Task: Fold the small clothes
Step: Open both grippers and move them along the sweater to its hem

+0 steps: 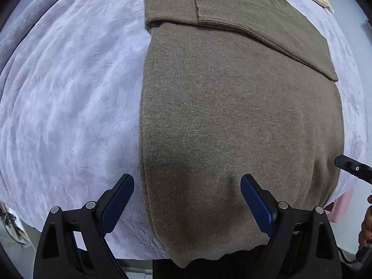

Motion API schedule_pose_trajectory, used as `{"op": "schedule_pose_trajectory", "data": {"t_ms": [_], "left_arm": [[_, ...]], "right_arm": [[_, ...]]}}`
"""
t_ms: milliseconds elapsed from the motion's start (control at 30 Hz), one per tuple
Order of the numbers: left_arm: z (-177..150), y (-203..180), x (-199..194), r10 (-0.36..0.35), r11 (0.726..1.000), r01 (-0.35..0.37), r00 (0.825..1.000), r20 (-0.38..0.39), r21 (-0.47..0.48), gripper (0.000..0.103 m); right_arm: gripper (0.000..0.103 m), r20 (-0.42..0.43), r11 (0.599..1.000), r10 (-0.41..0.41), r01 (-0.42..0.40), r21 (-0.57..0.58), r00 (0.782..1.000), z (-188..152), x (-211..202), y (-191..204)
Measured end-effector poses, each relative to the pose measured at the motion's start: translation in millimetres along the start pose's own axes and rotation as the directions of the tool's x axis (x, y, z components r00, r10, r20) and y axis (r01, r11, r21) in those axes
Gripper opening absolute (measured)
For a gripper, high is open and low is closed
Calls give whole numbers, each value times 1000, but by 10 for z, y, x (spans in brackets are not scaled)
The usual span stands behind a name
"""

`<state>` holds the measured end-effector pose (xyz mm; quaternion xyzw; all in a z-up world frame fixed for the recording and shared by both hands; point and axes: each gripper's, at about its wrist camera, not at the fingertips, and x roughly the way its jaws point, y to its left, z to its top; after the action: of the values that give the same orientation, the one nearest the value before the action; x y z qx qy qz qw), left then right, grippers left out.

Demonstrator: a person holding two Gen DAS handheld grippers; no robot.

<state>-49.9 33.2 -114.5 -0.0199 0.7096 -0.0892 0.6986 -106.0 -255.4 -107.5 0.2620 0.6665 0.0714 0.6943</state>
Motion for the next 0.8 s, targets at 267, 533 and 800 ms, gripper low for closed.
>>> {"op": "schedule_pose_trajectory", "data": {"t_ms": [267, 533, 800], "left_arm": [[-89, 85, -105, -11, 999, 11, 1000, 2, 42, 93], [-314, 260, -98, -31, 993, 33, 999, -21, 117, 93], [-512, 264, -37, -21, 988, 24, 1000, -22, 153, 93]], "right_arm": [[54, -1, 1000, -14, 14, -7, 1000, -128, 18, 168], [54, 18, 998, -33, 32, 56, 999, -427, 73, 248], [54, 3, 993, -47, 47, 112, 999, -686, 99, 146]]}}
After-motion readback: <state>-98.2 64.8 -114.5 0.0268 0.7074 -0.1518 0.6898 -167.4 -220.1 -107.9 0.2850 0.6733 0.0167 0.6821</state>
